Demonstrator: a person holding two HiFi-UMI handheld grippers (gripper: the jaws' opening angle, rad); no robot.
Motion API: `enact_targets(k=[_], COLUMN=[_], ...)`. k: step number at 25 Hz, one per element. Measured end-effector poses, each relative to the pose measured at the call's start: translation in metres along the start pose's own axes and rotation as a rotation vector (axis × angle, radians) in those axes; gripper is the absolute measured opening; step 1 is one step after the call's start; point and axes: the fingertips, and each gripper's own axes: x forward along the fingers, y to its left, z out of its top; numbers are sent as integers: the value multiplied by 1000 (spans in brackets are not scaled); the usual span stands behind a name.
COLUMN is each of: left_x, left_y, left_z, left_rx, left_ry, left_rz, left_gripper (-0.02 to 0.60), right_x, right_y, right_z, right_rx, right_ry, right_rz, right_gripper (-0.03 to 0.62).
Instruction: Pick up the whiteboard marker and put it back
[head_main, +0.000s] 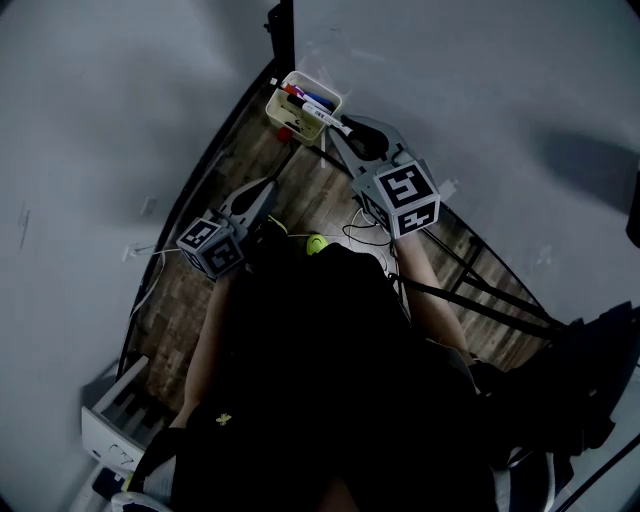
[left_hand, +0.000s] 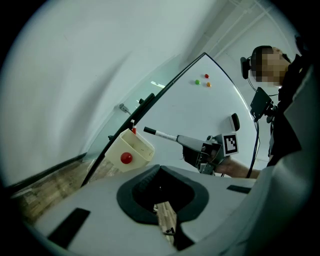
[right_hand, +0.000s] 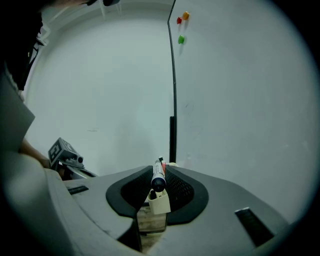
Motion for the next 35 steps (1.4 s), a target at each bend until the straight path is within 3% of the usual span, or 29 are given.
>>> enact_targets(k=[35], left_x=[-19], left_y=[33], left_z=[3], left_rx=[-60], left_ry=[42], left_rz=[26], left_gripper=[15], right_x=[58], right_y=[6], right_z=[-46], right_rx=[-51], right_ry=[196], right_rz=[36], right_gripper=[77])
